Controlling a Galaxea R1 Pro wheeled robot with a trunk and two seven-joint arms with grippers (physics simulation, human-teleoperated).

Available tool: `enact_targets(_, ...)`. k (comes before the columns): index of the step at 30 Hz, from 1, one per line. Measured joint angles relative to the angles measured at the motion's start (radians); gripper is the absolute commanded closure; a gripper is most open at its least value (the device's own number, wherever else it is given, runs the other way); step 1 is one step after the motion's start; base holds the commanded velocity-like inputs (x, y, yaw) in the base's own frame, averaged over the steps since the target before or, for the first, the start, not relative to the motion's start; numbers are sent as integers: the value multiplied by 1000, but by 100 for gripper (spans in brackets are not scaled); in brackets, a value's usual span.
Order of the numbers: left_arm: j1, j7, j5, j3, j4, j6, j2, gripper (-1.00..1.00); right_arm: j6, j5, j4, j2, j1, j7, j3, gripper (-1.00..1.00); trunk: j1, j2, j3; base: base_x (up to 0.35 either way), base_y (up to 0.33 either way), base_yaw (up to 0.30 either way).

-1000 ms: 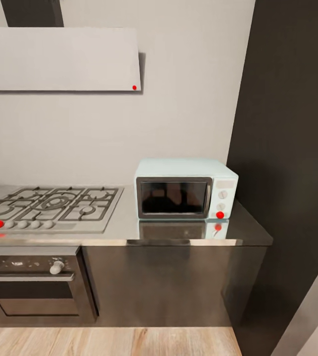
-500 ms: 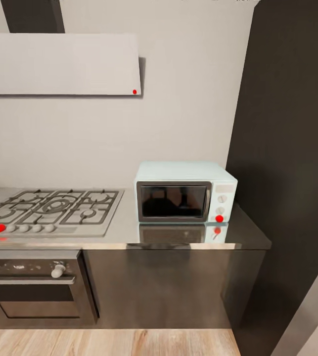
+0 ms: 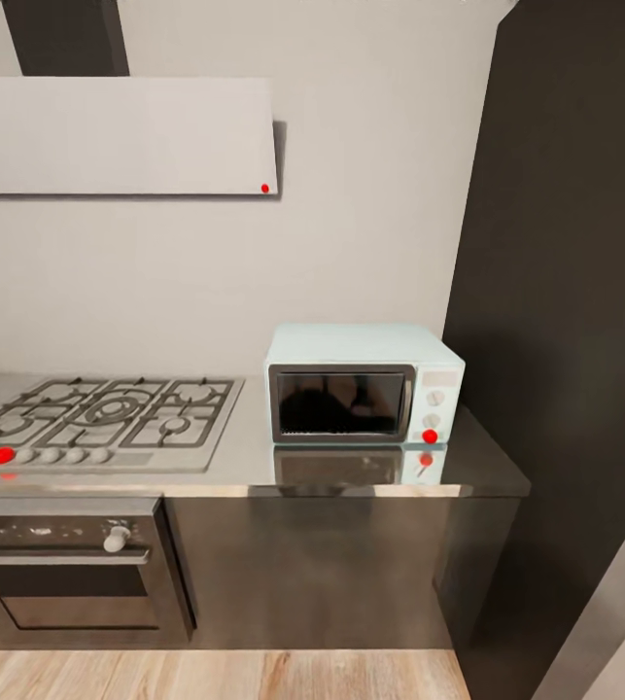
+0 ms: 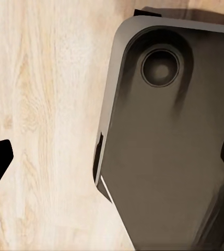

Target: In the kitchen, take the popcorn bag from the countertop, put it into the microwave, and heat it until the popcorn is cooked so the cooked popcorn ends up inside the bag.

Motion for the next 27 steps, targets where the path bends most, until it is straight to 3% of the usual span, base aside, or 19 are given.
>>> enact_targets(5,0,0,0,0,0,0,-1,-100,-12,1,-16,0,0,5,2,-100,-19,35,16,0,0,0)
enact_targets(10,0,0,0,0,0,0,-2,-100,-63,4,-186,0,0,5,4,-100,-38,70,31,0,0,0)
enact_targets(20,0,0,0,0,-1,0,-2,-100,-241,4,-638,0,0,5,4,-100,-77,140,63,0,0,0)
enact_targets(24,0,0,0,0,-1,0,-3,-100,-248,3,-742,1,-1,3,2,-100,-92,168,75,0,0,0)
enact_targets(27,0,0,0,0,-1,0,-3,-100,-248,1,-882,2,-2,2,2,-100,-104,189,85,0,0,0)
